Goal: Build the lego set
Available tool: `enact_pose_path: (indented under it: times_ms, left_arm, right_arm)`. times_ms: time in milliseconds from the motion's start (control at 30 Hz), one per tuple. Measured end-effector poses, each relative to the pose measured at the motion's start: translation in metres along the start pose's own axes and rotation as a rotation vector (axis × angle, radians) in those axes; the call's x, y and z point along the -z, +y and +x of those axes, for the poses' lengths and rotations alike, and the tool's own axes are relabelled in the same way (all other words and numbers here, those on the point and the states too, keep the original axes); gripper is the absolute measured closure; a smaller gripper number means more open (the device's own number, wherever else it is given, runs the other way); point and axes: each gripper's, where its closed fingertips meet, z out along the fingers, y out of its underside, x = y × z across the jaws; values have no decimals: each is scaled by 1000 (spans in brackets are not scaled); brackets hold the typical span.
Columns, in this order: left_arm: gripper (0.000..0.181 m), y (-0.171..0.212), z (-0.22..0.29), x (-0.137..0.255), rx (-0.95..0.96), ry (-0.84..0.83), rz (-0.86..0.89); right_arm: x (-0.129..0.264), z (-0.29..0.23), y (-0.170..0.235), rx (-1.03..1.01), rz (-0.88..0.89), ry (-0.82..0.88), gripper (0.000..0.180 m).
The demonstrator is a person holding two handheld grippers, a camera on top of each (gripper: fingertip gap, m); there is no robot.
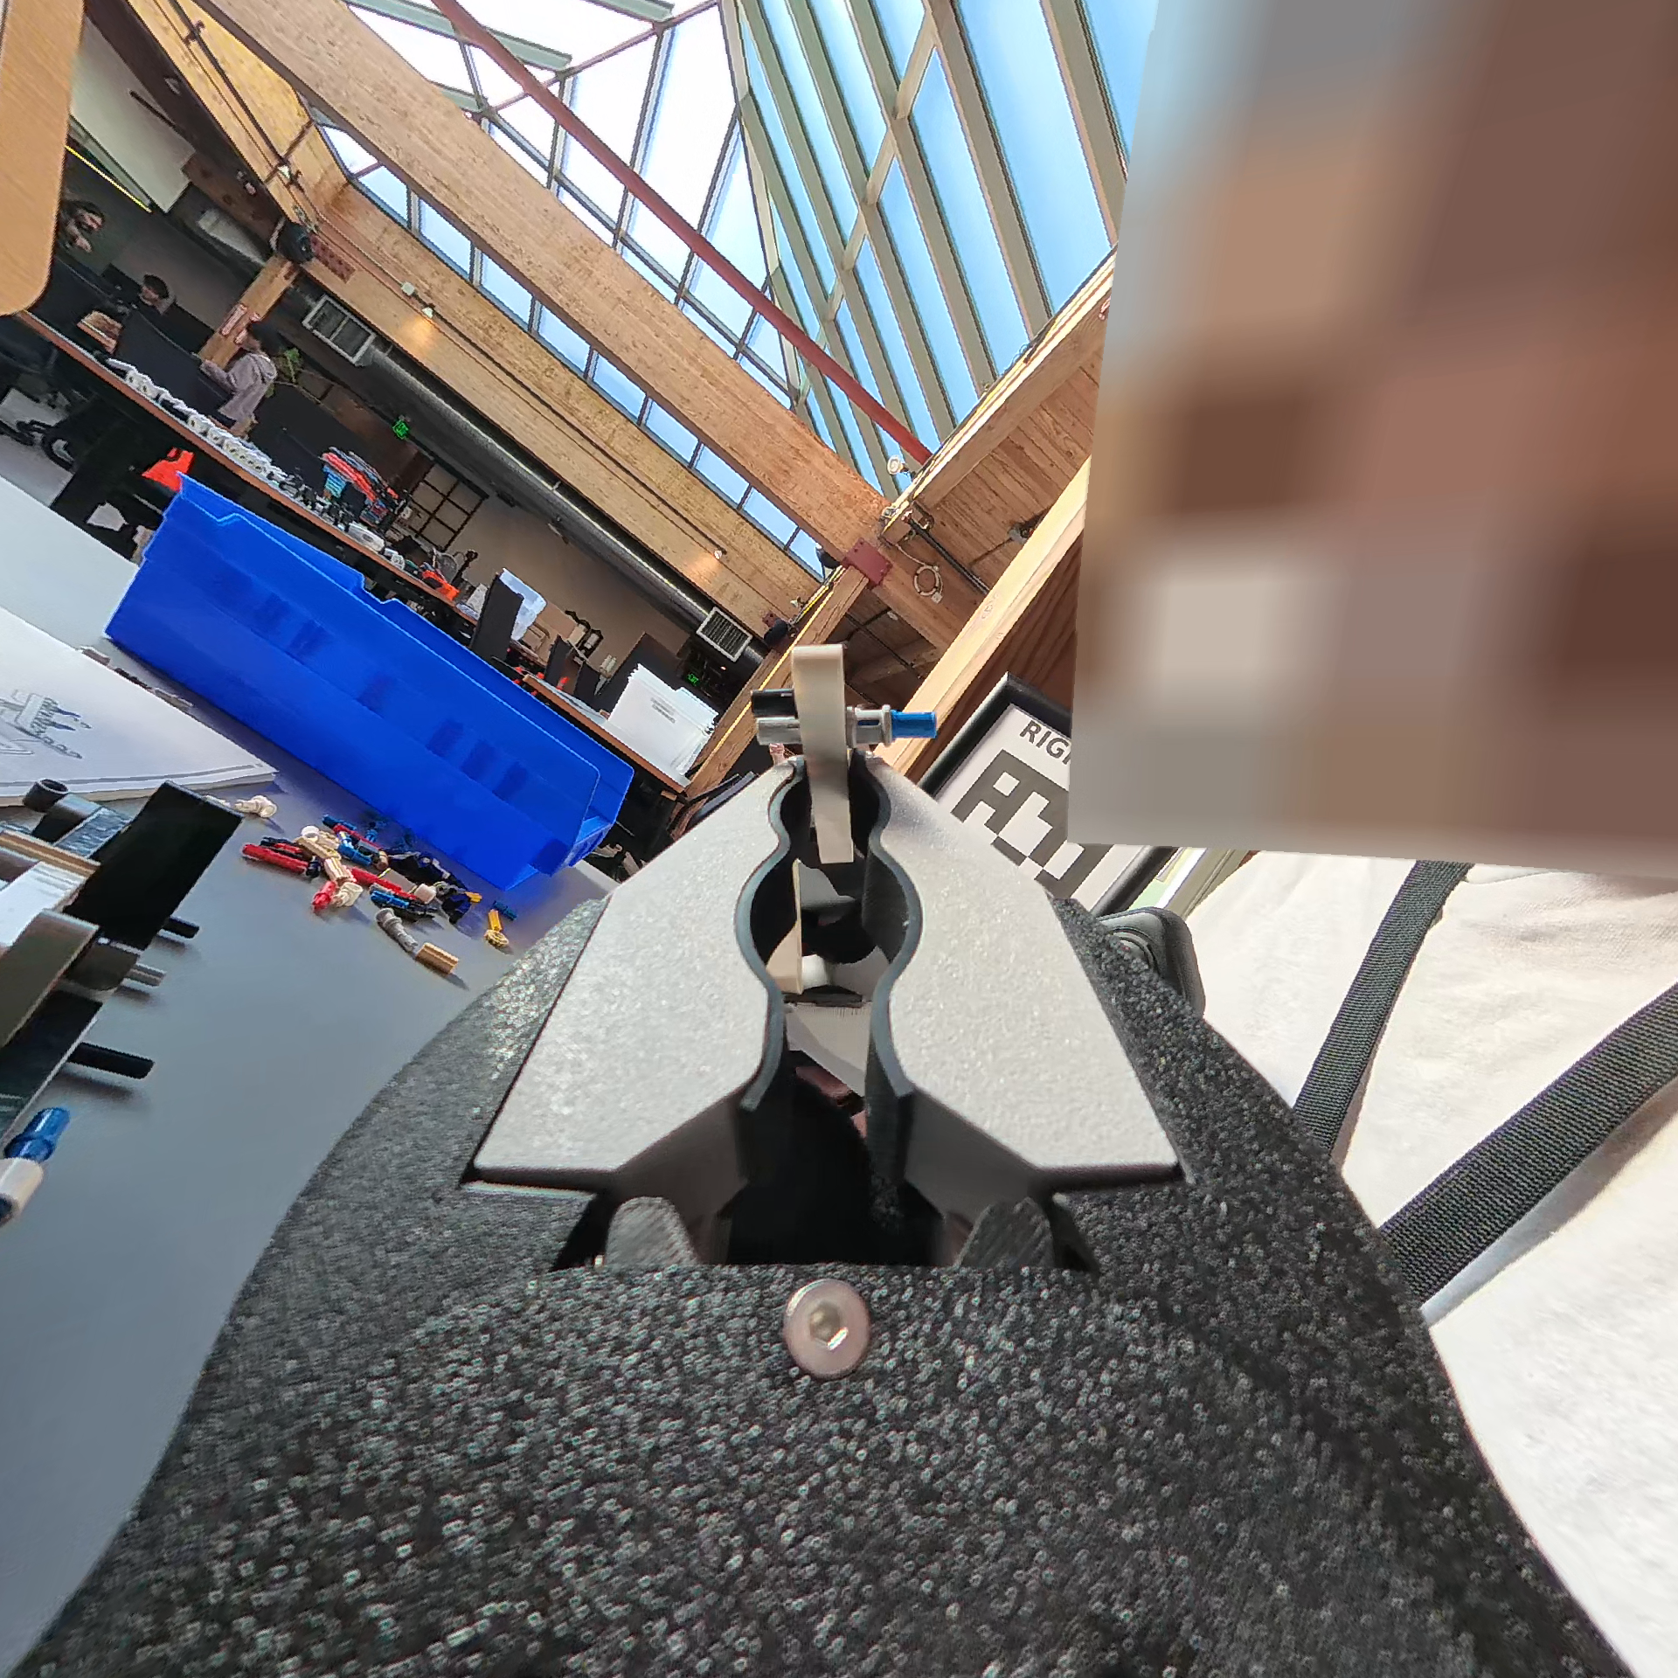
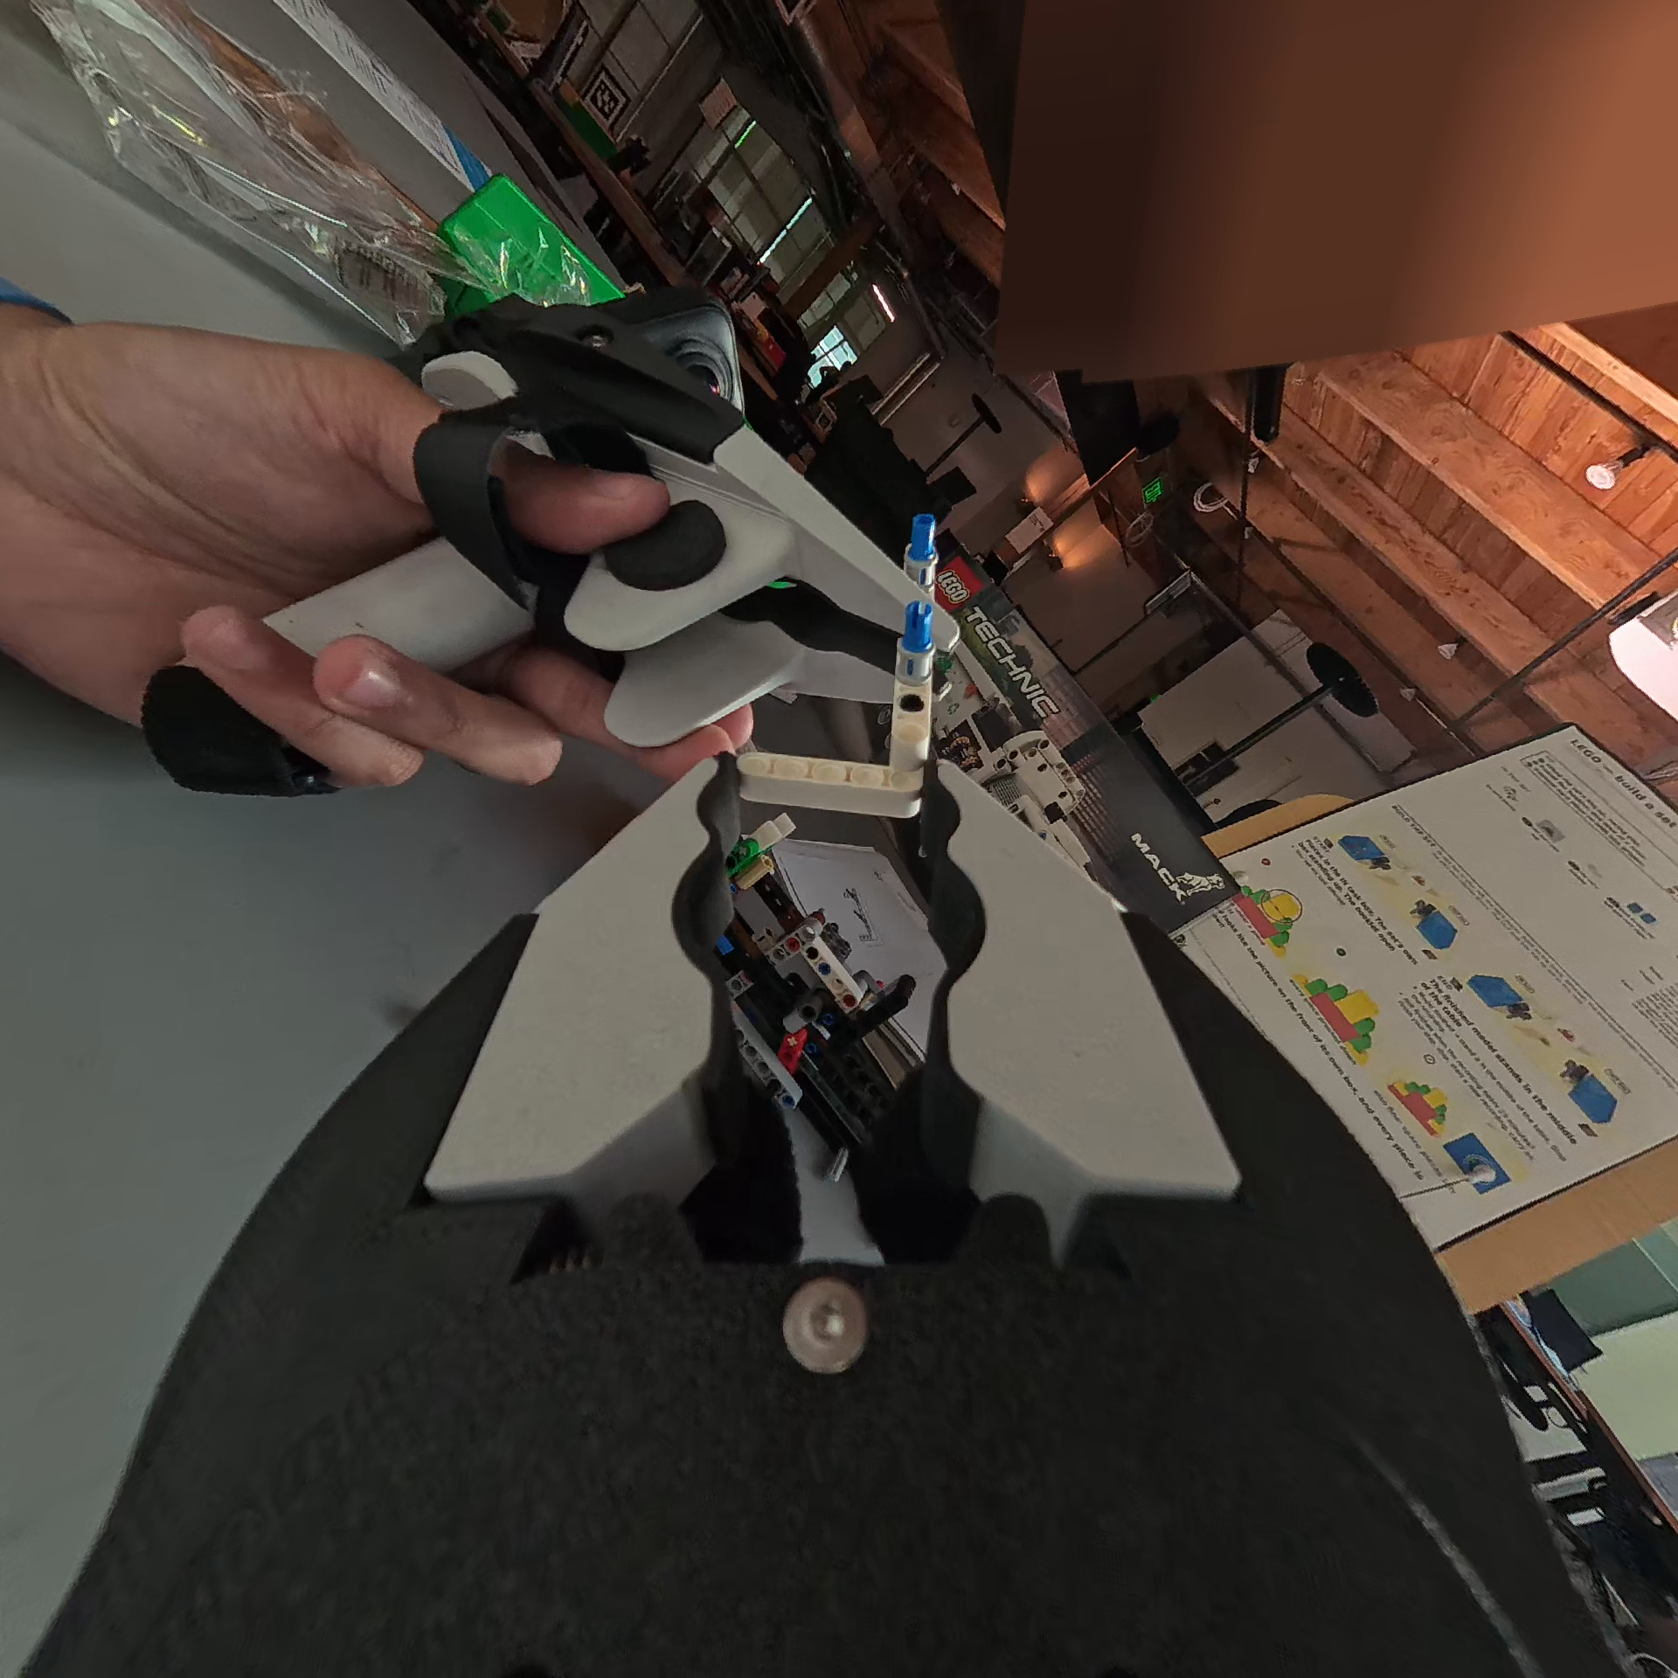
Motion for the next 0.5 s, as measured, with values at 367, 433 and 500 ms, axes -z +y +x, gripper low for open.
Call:
enact_pose_path:
  times_ms: [367, 433, 500]
  left_arm:
    - [176, 2, -4, 0, 123, 35, 33]
    - [176, 3, -6, 0, 137, 25, 41]
    - [176, 3, -8, -1, 124, 13, 38]
  right_arm:
    - [3, -2, 2, -25, 55, -12, 141]
    - [3, -1, 4, -50, 54, -19, 141]
    - [3, -1, 5, -72, 54, -24, 141]
